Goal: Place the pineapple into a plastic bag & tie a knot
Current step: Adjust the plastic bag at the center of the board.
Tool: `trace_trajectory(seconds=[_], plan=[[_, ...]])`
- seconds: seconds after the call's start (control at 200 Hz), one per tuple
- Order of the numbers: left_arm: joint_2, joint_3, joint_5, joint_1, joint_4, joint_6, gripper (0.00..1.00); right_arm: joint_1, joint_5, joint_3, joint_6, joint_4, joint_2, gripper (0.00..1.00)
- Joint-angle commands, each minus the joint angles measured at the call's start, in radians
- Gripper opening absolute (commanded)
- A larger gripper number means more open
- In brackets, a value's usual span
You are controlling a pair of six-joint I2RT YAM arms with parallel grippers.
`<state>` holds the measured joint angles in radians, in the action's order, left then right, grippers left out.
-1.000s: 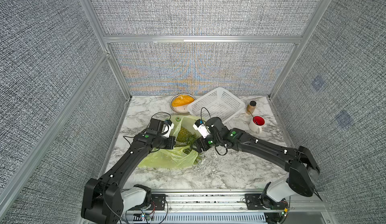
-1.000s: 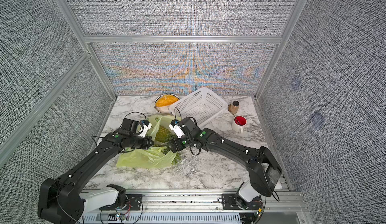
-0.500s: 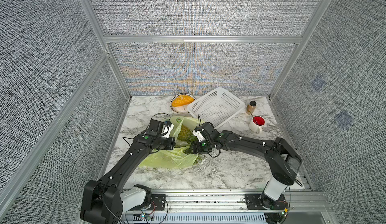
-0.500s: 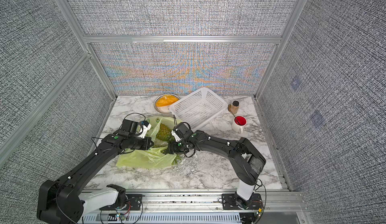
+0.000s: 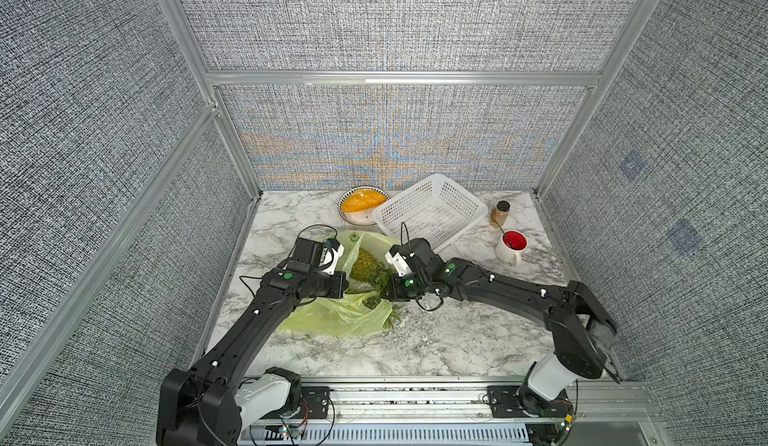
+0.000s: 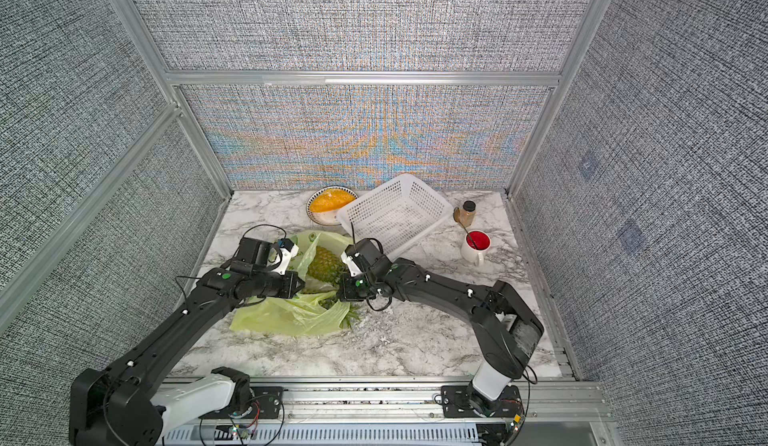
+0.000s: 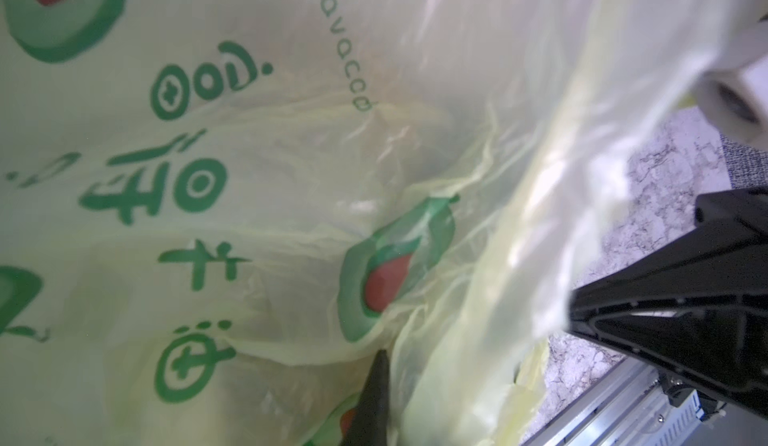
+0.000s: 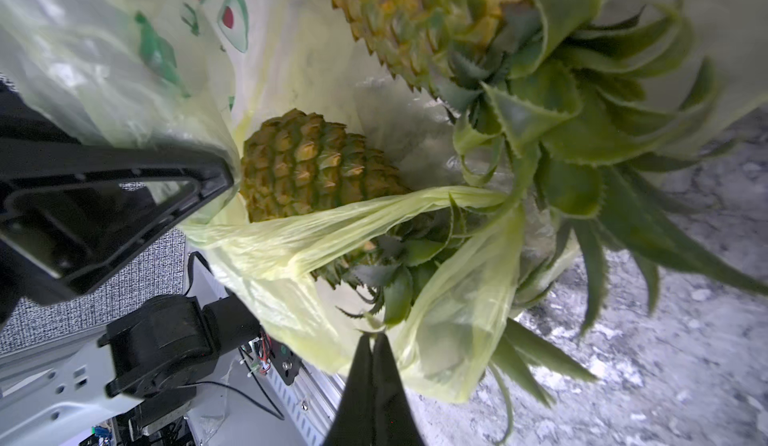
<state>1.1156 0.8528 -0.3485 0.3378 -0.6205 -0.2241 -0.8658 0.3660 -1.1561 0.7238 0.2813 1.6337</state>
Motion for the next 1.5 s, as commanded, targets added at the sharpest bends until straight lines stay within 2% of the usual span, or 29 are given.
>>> trace_trajectory(seconds=[0.0, 0.09, 0.175, 0.225, 0.275, 0.355, 0.49, 0.591, 0.786, 0.981, 1.151, 1.211, 1.286, 1.406, 1.496], plan=[[-0.048, 0.037, 0.026, -0.002, -0.032, 0.011, 0.31, -0.001, -0.018, 0.008, -0.052, 0.007, -0.040, 0.00], [-0.084, 0.075, 0.033, -0.002, -0.065, 0.036, 0.37, 0.001, -0.025, 0.006, -0.076, 0.029, -0.056, 0.00], [-0.102, 0.109, -0.022, 0.000, -0.085, 0.071, 0.40, 0.003, -0.053, -0.009, -0.073, 0.088, -0.041, 0.00], [-0.102, 0.126, -0.080, 0.012, -0.096, 0.094, 0.42, 0.006, -0.066, -0.017, -0.068, 0.119, -0.031, 0.08], [-0.095, 0.144, -0.134, 0.047, -0.117, 0.123, 0.44, 0.012, -0.091, -0.021, -0.060, 0.137, -0.029, 0.11], [-0.068, 0.169, -0.149, 0.147, -0.162, 0.145, 0.48, 0.036, -0.125, -0.009, -0.038, 0.147, -0.055, 0.12], [0.021, 0.179, -0.044, 0.338, -0.226, 0.111, 0.52, 0.105, -0.159, 0.026, -0.032, 0.156, -0.131, 0.15], [0.122, 0.183, 0.045, 0.411, -0.247, 0.063, 0.55, 0.156, -0.178, 0.043, -0.054, 0.187, -0.179, 0.17], [0.284, 0.250, 0.168, 0.475, -0.221, -0.020, 0.59, 0.209, -0.194, 0.067, -0.093, 0.229, -0.229, 0.18], [0.385, 0.270, 0.164, 0.493, -0.223, -0.040, 0.56, 0.228, -0.199, 0.108, -0.091, 0.221, -0.263, 0.18], [0.409, 0.272, 0.219, 0.497, -0.239, -0.052, 0.55, 0.261, -0.196, 0.093, -0.120, 0.221, -0.264, 0.19], [0.415, 0.272, 0.216, 0.497, -0.234, -0.049, 0.51, 0.273, -0.188, 0.082, -0.141, 0.211, -0.261, 0.20], [0.424, 0.269, 0.200, 0.497, -0.225, -0.046, 0.40, 0.285, -0.174, 0.052, -0.223, 0.189, -0.247, 0.28], [0.426, 0.257, 0.176, 0.498, -0.209, -0.033, 0.20, 0.299, -0.161, 0.016, -0.491, 0.098, -0.223, 0.52], [0.416, 0.250, 0.162, 0.500, -0.199, -0.020, 0.10, 0.300, -0.137, 0.025, -0.729, -0.009, -0.206, 0.59]])
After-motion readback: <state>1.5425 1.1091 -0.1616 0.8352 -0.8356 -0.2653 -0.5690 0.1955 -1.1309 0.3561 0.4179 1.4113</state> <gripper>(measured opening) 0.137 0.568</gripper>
